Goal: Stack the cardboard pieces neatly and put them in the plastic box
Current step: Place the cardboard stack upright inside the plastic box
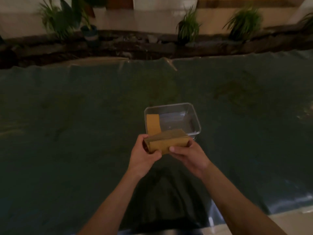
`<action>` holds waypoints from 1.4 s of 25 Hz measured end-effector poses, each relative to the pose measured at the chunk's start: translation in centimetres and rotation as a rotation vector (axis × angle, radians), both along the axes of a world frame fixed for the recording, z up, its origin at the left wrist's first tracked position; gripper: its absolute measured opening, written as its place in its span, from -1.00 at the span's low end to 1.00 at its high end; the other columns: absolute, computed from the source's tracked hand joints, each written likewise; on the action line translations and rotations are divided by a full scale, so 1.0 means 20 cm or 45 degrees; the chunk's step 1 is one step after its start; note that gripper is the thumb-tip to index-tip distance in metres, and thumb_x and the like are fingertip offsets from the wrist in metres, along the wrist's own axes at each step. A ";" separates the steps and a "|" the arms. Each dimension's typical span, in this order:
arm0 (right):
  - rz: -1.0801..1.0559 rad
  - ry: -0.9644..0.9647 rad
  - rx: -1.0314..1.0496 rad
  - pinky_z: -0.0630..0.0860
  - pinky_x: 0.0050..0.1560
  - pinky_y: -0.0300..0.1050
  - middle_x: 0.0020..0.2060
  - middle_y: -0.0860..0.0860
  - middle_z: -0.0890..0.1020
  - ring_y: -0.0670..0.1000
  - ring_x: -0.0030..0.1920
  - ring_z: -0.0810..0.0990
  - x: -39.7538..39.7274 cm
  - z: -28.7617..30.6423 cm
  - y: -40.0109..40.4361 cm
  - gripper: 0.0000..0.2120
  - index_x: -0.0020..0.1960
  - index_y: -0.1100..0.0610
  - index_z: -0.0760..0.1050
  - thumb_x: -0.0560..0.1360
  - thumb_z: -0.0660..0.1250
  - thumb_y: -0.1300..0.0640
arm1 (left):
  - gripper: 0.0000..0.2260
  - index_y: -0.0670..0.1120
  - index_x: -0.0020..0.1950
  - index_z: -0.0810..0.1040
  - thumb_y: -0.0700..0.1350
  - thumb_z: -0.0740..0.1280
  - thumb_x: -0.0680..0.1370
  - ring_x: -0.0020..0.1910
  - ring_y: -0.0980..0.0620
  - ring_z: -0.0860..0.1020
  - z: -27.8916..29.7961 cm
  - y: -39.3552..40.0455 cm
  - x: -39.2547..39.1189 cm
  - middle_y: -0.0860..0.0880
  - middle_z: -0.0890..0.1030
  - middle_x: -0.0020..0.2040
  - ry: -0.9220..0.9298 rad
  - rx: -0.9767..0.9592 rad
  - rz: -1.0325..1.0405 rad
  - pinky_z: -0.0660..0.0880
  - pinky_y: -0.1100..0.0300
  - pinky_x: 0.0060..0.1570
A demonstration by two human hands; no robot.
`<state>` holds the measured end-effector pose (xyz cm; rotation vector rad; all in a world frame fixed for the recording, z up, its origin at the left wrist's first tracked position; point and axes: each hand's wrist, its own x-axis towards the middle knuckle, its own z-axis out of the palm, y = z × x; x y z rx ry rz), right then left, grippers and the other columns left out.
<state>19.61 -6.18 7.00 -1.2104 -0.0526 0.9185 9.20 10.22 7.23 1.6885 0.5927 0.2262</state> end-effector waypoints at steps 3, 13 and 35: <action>-0.117 0.441 0.385 0.45 0.33 0.13 0.34 0.27 0.51 0.23 0.32 0.51 0.00 0.14 0.03 -0.48 0.42 0.20 0.39 0.51 0.41 0.12 | -0.55 0.24 0.00 0.35 0.00 0.50 0.25 -0.07 0.22 0.59 0.07 -0.08 0.08 0.16 0.59 -0.03 -0.066 0.299 0.057 0.54 0.27 -0.08; -0.290 0.317 0.274 0.58 0.13 0.20 0.17 0.19 0.65 0.18 0.15 0.65 0.25 0.28 -0.10 -0.40 0.31 -0.03 0.51 0.30 0.59 0.11 | -0.50 0.40 0.04 0.26 0.07 0.49 0.31 0.13 0.28 0.47 0.14 -0.44 0.33 0.37 0.37 0.17 -0.187 0.630 -0.043 0.53 0.22 0.06; 0.138 -0.348 0.069 0.61 0.10 0.07 0.20 0.05 0.57 0.10 0.20 0.57 0.78 0.15 -0.38 -0.32 0.30 -0.23 0.44 0.24 0.62 -0.03 | -0.27 0.08 0.30 0.42 0.03 0.65 0.20 0.23 0.09 0.58 0.08 -0.64 0.71 0.06 0.61 0.23 0.234 -0.220 -0.251 0.52 0.08 0.25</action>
